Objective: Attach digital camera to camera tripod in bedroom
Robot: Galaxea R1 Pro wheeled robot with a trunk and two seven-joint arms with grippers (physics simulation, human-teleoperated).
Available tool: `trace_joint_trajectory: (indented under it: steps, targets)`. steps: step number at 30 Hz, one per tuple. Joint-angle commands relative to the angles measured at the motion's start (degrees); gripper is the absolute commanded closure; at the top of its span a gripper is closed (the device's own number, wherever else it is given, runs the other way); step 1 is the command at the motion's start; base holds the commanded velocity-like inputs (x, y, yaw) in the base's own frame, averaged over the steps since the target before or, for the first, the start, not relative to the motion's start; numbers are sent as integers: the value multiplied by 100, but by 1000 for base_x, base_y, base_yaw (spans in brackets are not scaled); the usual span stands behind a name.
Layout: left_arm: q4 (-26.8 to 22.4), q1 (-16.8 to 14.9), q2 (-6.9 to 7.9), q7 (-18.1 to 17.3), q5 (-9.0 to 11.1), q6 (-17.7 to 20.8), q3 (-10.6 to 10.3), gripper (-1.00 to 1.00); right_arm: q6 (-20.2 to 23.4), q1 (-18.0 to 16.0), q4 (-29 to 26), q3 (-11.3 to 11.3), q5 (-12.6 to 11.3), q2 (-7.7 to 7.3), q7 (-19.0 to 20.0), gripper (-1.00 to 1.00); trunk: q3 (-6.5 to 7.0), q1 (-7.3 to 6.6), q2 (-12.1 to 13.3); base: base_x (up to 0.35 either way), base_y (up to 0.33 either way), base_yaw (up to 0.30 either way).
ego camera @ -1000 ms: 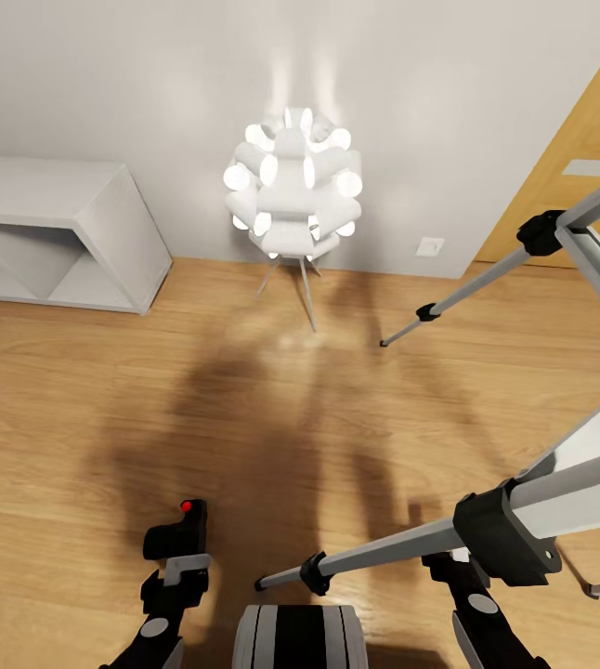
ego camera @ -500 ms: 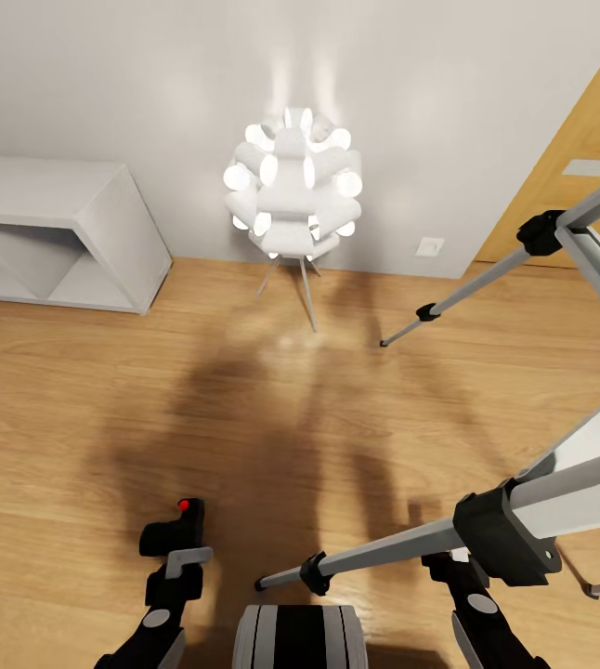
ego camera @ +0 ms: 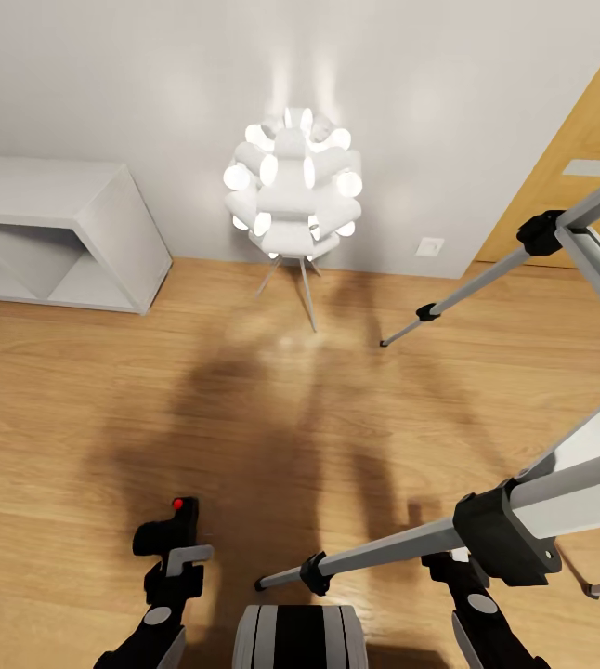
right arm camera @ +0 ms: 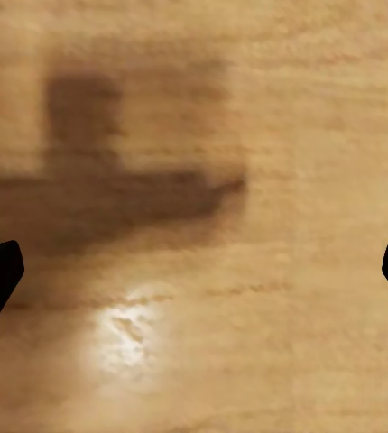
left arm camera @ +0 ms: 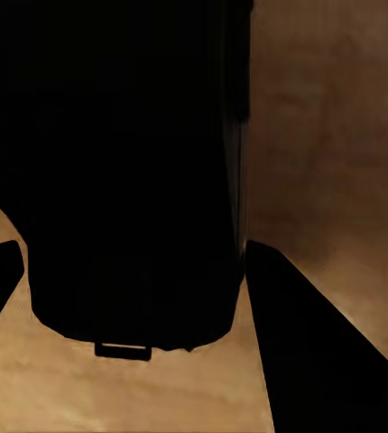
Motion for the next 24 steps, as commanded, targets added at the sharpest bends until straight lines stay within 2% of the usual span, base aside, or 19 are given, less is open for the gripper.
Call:
trace_joint_trajectory:
  steps: [1, 2, 3, 5, 6, 7, 13, 24]
  targets:
    - [-64, -3, -10, 29, -39, -17, -2, 100, 5, -1, 0, -3, 42, 1, -15, -100, -3, -1, -1, 0, 0, 0]
    - [-304, -4, -24, 40, -46, -22, -7, 100, 5, -1, 0, -4, 43, -2, -15, -100, -3, -1, -1, 0, 0, 0]
    - [-743, -5, -38, 53, -53, -14, -4, 100, 5, -1, 0, -4, 43, -5, -15, -100, -3, -1, -1, 0, 0, 0]
    - [-1146, -5, -48, 62, -56, 13, -12, 100, 5, -1, 0, -4, 42, -6, -14, -100, -3, -1, -1, 0, 0, 0]
    - [-1581, -2, -71, 64, -58, 58, -18, 100, 5, -1, 0, -4, 41, -7, -15, -100, -3, -1, -1, 0, 0, 0]
    - [-4890, 63, -350, 39, 77, 3032, -48, 100, 5, -1, -1, -4, 30, -6, -13, -100, -3, -1, -1, 0, 0, 0]
    - [-5040, 64, -451, 41, 138, 3226, -54, 100, 5, -1, -4, -4, 27, -8, -13, -100, -3, -1, -1, 0, 0, 0]
    - [-4915, 65, -476, 41, 168, 3272, -54, 100, 4, -1, 0, -4, 25, -8, -13, -100, -3, -1, -1, 0, 0, 0]
